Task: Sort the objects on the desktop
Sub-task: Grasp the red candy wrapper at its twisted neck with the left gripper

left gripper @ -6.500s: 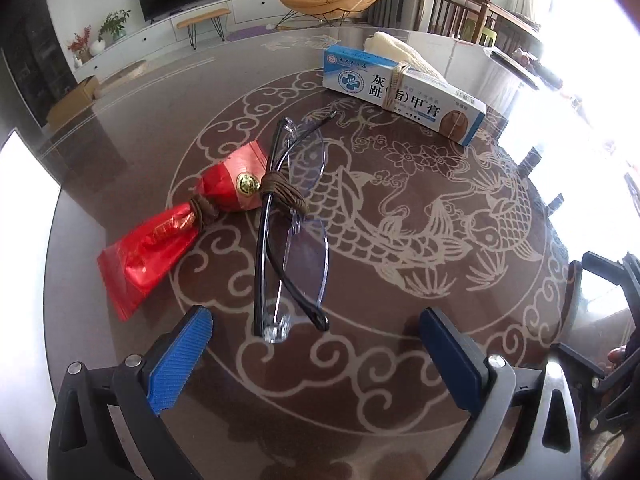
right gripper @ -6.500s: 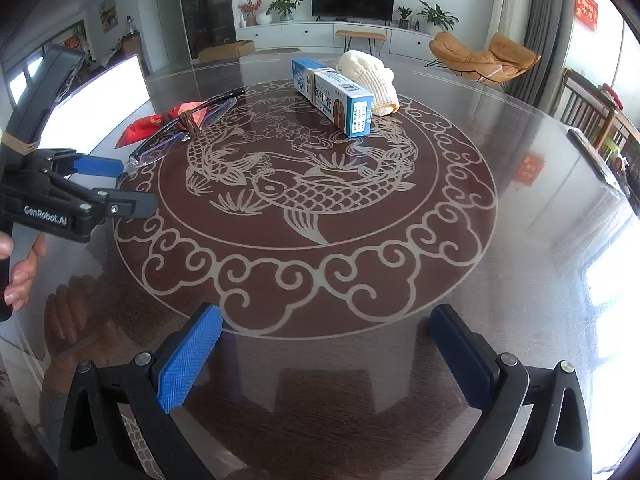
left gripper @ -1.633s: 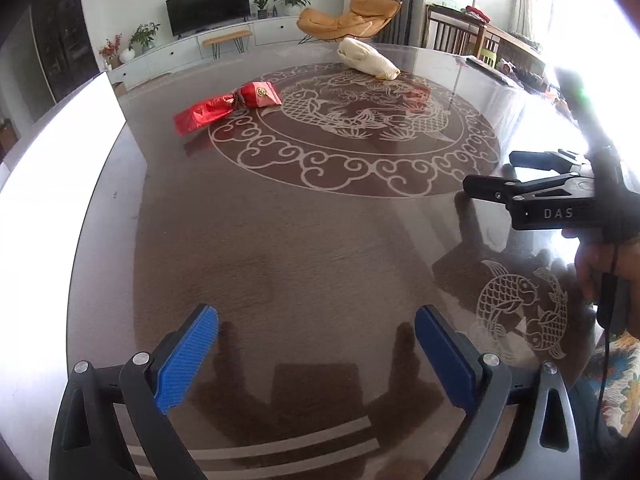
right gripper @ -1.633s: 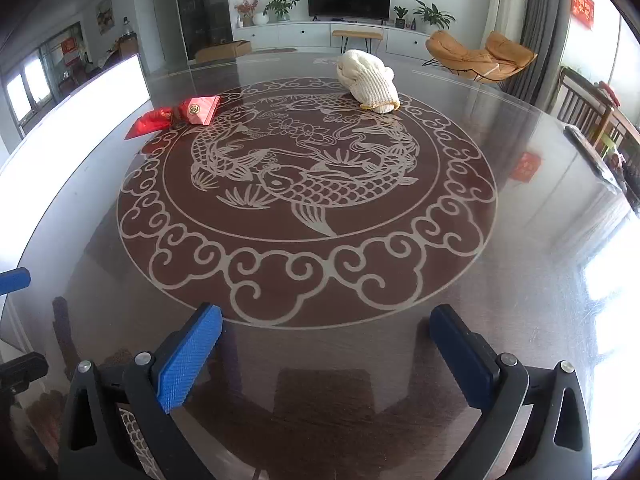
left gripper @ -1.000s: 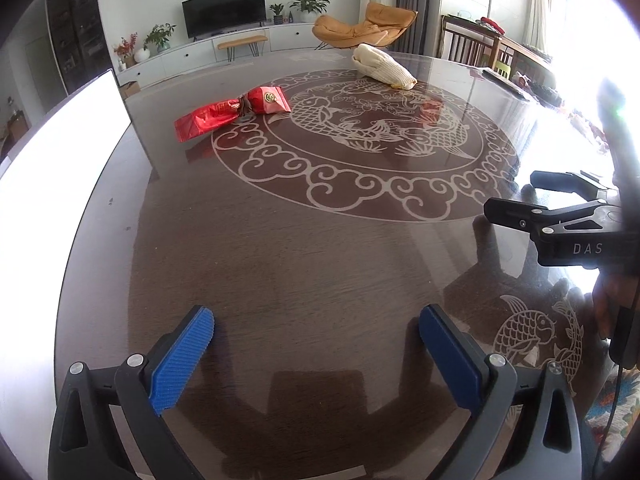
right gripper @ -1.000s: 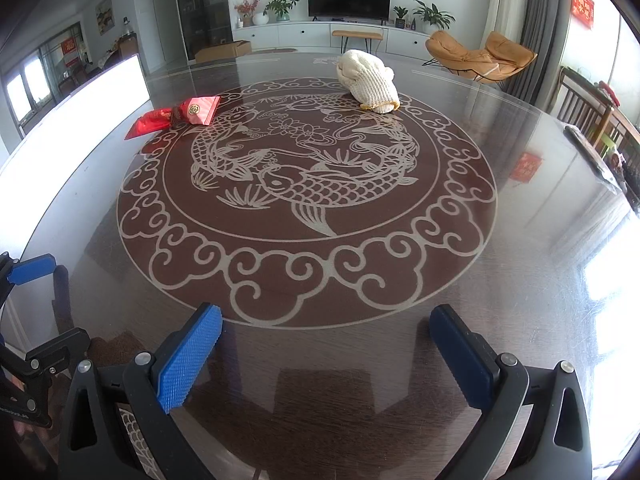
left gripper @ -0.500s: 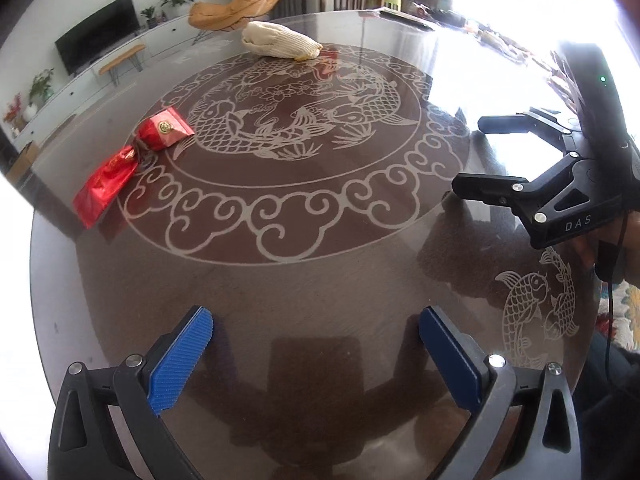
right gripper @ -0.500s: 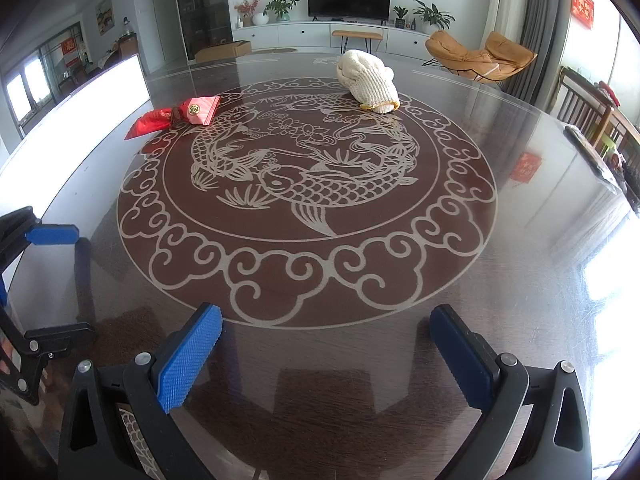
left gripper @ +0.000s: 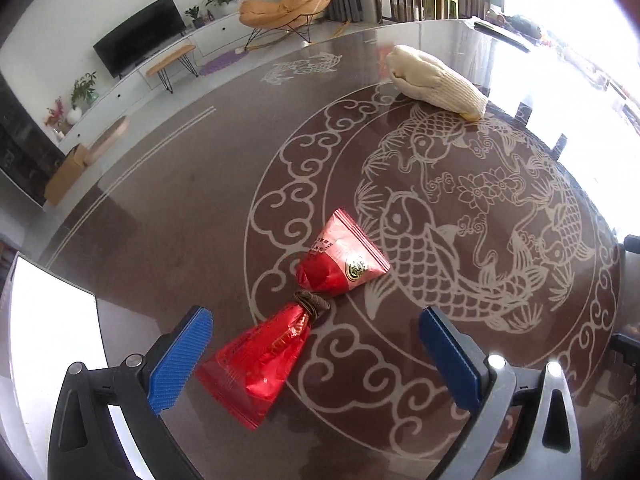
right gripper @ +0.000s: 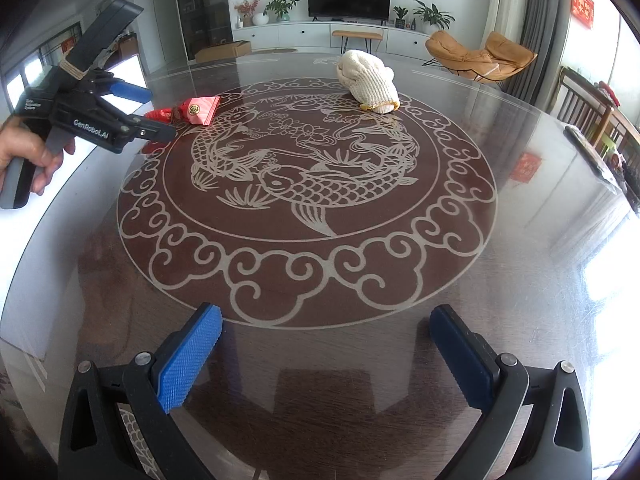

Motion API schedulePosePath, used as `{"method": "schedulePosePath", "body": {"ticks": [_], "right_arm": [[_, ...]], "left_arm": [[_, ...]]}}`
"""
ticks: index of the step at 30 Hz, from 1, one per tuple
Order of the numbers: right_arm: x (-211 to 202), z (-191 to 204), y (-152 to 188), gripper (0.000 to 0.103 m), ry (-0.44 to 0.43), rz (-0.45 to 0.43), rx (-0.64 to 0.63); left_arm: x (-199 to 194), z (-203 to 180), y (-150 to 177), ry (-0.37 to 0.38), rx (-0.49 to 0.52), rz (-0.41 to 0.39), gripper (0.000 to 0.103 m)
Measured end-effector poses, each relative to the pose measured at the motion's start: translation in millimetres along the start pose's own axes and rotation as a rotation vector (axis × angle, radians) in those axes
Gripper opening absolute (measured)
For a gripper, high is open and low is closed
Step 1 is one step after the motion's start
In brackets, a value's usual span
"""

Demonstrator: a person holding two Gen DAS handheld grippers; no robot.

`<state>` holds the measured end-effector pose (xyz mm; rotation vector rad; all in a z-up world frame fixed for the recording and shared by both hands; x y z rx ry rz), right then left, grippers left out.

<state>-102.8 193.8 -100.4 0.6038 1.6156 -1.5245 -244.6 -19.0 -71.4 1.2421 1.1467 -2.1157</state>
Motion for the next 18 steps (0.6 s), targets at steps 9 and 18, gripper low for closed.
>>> {"method": "schedulePosePath", "body": {"ticks": [9,18], "right_arm": [[0,0,1,0.103,0.0,0.0,0.0],[0,0,1,0.103,0.0,-0.001,0.0]], "left_arm": [[22,13,1,0.096,-0.204,-0.03,0.103],[-5,-20,32,0.055,-0.254,-0.118,0.019]]}}
Point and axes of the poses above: each gripper's, at about its wrist camera, not at the fingertips, and x roughly the way its jaws point, z to its left, y to its underside, the point moved 2 cm from there along x, roughly the way its jaws point, and after that the axes turned 5 degrees about -y, right-handed, at the moved point
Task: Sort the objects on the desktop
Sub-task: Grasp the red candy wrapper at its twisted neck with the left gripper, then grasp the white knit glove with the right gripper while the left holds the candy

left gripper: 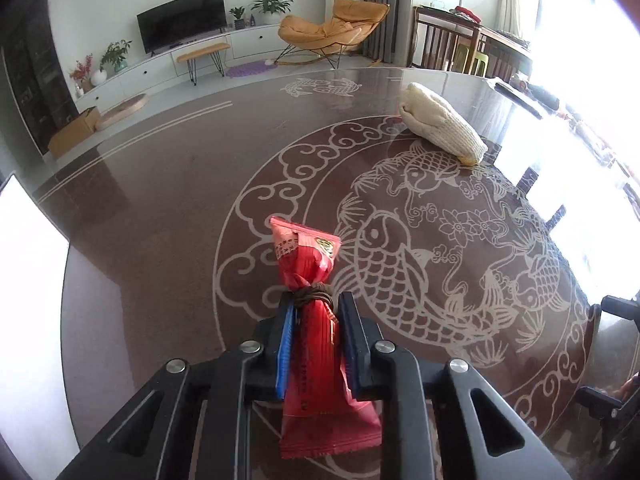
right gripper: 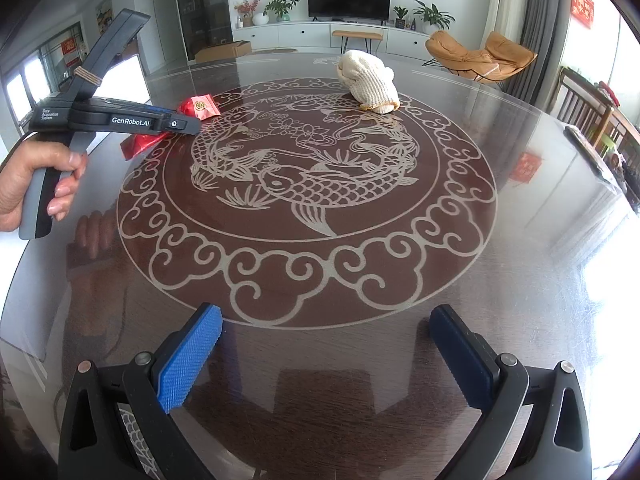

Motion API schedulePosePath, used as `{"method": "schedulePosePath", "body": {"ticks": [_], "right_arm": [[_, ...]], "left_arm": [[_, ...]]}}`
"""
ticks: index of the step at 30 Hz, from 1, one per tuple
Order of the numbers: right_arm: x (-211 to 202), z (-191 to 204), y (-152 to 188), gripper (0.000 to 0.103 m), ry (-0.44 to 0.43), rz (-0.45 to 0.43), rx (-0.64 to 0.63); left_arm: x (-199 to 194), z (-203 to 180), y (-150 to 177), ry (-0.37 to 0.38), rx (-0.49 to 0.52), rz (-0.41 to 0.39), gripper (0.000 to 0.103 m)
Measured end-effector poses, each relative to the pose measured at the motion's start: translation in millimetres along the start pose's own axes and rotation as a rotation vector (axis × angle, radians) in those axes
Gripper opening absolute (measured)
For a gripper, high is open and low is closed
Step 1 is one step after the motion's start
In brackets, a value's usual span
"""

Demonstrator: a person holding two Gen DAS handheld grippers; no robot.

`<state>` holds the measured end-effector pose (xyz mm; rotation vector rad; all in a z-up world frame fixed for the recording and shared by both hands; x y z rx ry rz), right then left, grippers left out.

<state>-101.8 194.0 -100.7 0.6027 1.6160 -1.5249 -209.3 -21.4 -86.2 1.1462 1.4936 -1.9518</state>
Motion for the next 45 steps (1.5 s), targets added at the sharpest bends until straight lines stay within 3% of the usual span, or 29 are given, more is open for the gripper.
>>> {"method": "schedulePosePath", "body": {"ticks": [8,17,19,20,24,28,32,33,36,37,41,45], "right_arm": [[0,0,0,0.103,0.0,0.0,0.0],[3,0,-5,0.103,-0.02,0.02,-0.027],[15,-5,-24,0.103,-0.051,0.069,-0.084],[23,-12,-38,0.103,-0.025,0.08,-0.095],[48,-41,-111,0.103,0.041,0.029,-0.098],[89,-65,-172,0.103,0.04,0.059,0.05],[114,-68,-204,0.102,0.0,0.026,0.172],[121,-66,-208,0.098,0.015,0.036,0.168],[136,-59,-214,0.049,0.024,0.059,0.12],[133,-55,-214,0.042,0.044,0.03,0.085],[118,-39,-187,0.039,0.02,-0.021,0.029],[78,-11,-127,0.039,-0.037,-0.031,-0.005]], "left_arm": [[-37,-11,61,-0.025,-0.117,-0.057,0.018],[-41,-11,57,-0.055,-0.099,-0.054,0.019],[-42,-12,58,-0.053,-0.101,-0.054,0.019],[-42,-13,58,-0.052,-0.101,-0.054,0.019],[-42,-12,57,-0.049,-0.105,-0.054,0.019],[-44,-11,55,-0.041,-0.113,-0.054,0.019],[-45,-9,55,-0.034,-0.119,-0.053,0.018],[-46,-8,55,-0.031,-0.121,-0.053,0.018],[-47,-6,55,-0.024,-0.126,-0.054,0.018],[-47,-6,55,-0.022,-0.127,-0.053,0.018],[-50,-6,55,-0.029,-0.121,-0.052,0.018],[-50,-8,55,-0.032,-0.119,-0.051,0.018]]}}
Point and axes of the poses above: each gripper's, at about its wrist camera, not at the fingertips, and x roughly the way its jaws point, z to its left, y to its underside, the point moved 2 cm from there along x, roughly the way its jaws point, and after that the axes turned 5 degrees about -y, right-handed, at the moved point
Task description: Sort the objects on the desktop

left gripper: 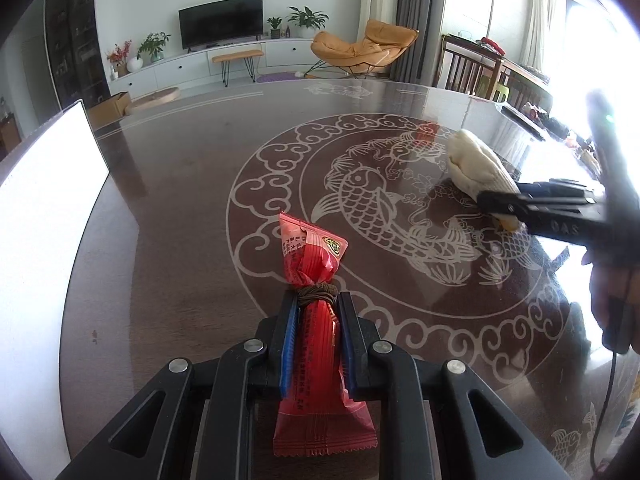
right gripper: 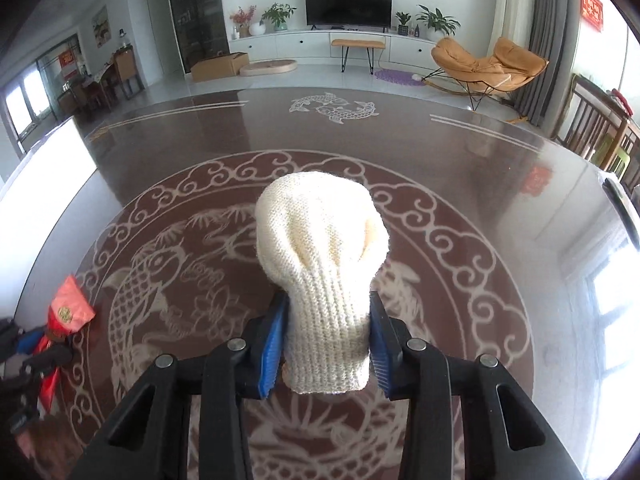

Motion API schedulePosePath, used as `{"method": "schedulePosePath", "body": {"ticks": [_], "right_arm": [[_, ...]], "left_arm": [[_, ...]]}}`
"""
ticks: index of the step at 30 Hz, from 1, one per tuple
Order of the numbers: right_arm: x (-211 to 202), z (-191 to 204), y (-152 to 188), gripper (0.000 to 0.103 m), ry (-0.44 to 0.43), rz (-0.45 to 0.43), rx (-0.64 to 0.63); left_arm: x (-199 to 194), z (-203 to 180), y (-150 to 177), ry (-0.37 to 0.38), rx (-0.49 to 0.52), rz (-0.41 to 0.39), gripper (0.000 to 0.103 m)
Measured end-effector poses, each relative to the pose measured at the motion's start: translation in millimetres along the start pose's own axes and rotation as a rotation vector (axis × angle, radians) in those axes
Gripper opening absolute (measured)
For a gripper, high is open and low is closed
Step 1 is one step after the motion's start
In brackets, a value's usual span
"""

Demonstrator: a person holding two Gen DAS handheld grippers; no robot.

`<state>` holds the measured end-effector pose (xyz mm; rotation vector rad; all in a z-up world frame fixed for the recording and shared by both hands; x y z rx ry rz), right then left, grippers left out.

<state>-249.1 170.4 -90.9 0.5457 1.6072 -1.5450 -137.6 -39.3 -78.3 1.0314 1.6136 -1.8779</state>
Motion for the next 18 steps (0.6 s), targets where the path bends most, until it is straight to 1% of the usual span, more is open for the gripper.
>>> {"method": "schedulePosePath", "body": {"ticks": [1,3,5,6,8,9,10,11,12,13,14,15,16,17,18], "right_arm": [[-15,13,22,0.039,-0.017,0.003,-0.02],[-47,36,66,0.039,-0.079,0.004,-0.041],[-74,51,108,0.039,-0.093,0.006,-0.059],[-84,56,124,0.039,-0.097,0.003,-0.06],[-97,59,144,0.04,-0.093,0.0,-0.067],[-100,59,148,0.044,-0.08,-0.001,-0.081],[-101,59,149,0.056,-0.068,0.001,-0.097],[-100,59,150,0.065,-0.052,0.002,-0.108],[-99,59,149,0.083,-0.037,-0.002,-0.111],[-97,58,148,0.092,-0.032,-0.01,-0.109],[-93,56,145,0.093,-0.039,-0.01,-0.106],[-89,55,143,0.093,-0.052,0.005,-0.097],[-84,54,140,0.1,-0.058,0.02,-0.087],[-80,55,138,0.103,-0.057,0.03,-0.094],[-77,59,137,0.103,-0.045,0.038,-0.114]], "left_arm": [[0,0,0,-0.001,0.002,0.0,0.018],[-1,-1,0,-0.005,0.004,-0.001,0.018],[-3,-3,1,-0.025,0.008,0.0,0.019],[-6,-3,4,-0.023,-0.01,0.001,0.018],[-16,-3,15,-0.009,-0.051,0.001,0.019],[-20,-2,21,-0.012,-0.072,0.0,0.019],[-23,-1,25,-0.015,-0.088,0.001,0.019],[-26,-2,27,-0.018,-0.096,0.001,0.023],[-27,-3,28,-0.02,-0.093,0.002,0.027],[-28,-6,29,-0.018,-0.078,0.002,0.039],[-27,-11,29,-0.024,-0.052,0.006,0.056],[-24,-17,29,-0.053,-0.019,0.019,0.07],[-20,-22,28,-0.111,0.002,0.04,0.097],[-19,-22,26,-0.166,0.002,0.044,0.103],[-17,-22,25,-0.164,-0.003,0.045,0.103]]}}
Point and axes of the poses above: each gripper's, at about its wrist camera, not at the fingertips, and x roughly the way its jaws point, z to its left, y to its underside, the point moved 2 cm from there along x, roughly the way its jaws point, and after that the axes turned 5 degrees about -y, right-handed, at the moved point
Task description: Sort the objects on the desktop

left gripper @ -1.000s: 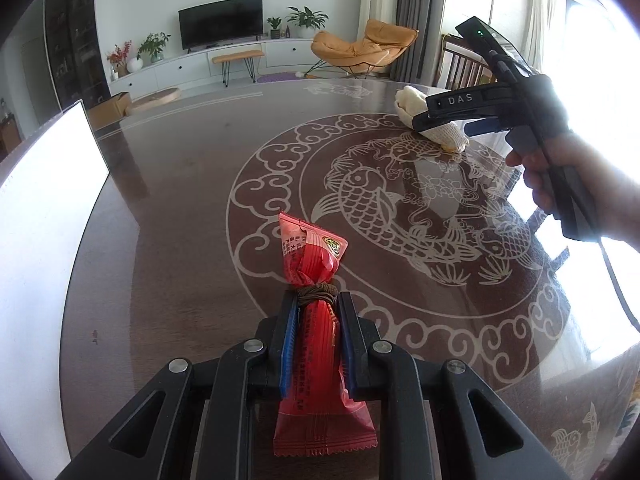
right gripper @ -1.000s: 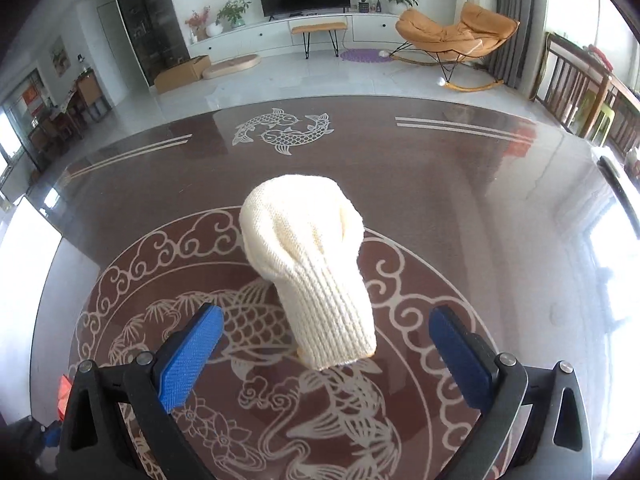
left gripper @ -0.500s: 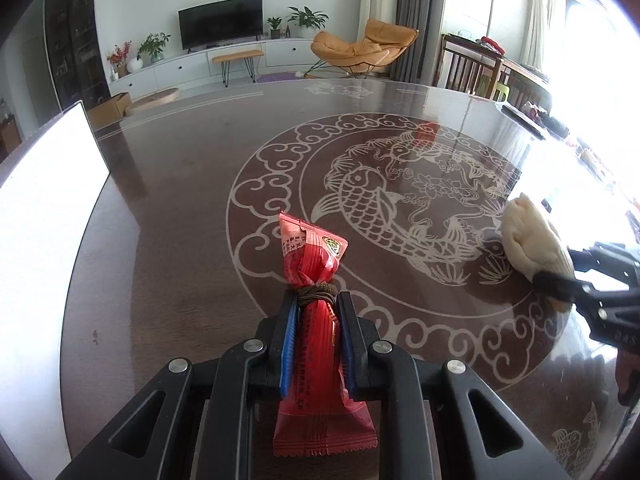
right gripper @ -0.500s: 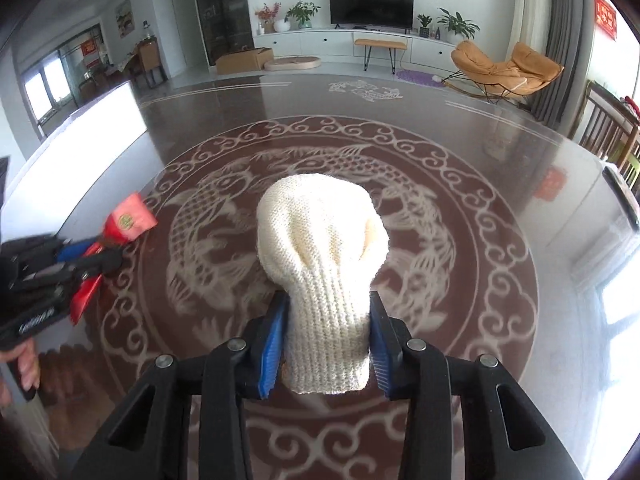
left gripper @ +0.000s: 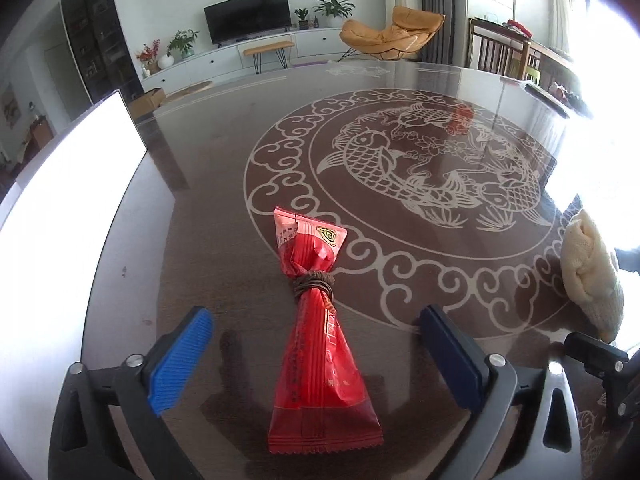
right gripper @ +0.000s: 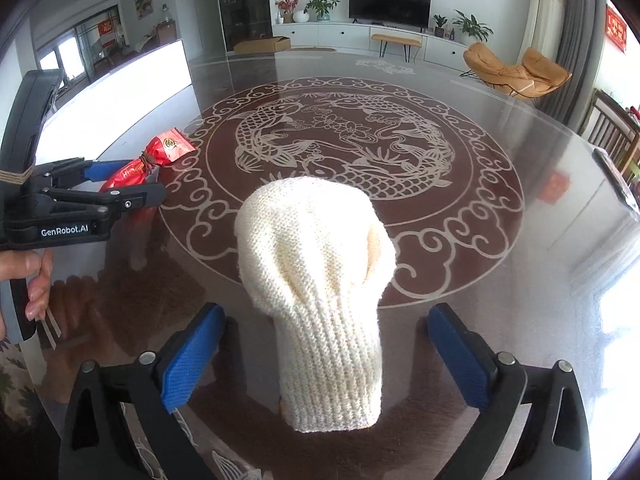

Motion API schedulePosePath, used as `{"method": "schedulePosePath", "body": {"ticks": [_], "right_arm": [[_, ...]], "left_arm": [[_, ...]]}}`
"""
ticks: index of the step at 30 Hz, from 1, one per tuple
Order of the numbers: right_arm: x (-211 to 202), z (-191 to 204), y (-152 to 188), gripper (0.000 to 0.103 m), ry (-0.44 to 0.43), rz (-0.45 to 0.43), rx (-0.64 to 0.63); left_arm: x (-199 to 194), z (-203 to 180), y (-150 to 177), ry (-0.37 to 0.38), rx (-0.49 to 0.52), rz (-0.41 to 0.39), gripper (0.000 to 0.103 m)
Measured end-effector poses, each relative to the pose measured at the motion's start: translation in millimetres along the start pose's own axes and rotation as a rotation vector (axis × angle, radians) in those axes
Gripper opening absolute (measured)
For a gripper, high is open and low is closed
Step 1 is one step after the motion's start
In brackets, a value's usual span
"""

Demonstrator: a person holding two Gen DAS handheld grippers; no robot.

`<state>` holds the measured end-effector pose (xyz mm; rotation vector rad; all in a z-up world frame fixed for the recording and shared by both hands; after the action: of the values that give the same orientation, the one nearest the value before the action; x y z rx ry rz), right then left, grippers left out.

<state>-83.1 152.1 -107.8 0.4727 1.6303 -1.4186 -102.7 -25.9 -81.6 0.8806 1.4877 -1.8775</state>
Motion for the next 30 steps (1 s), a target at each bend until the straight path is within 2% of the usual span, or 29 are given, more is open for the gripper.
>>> {"method": "schedulePosePath", "body": {"ticks": [4,30], "right_arm": [[2,-2,1,0.103,-0.007,0.001,0.002],[2,-1,1,0.103,-0.005,0.002,0.003]], "left_arm": [[11,14,0,0.074,-0.057,0.036,0.103],[13,13,1,0.067,-0.053,0.033,0.103]]}}
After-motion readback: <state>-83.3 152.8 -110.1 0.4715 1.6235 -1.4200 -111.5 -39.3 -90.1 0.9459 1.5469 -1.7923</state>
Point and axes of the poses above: each gripper's, at about its wrist camera, not at the fingertips, and x roughly the way its jaws point, z to its left, y to its underside, the point moved 2 cm from there along x, roughly the way its jaws point, and after that the axes turned 5 degrees about -y, right-handed, at the moved point
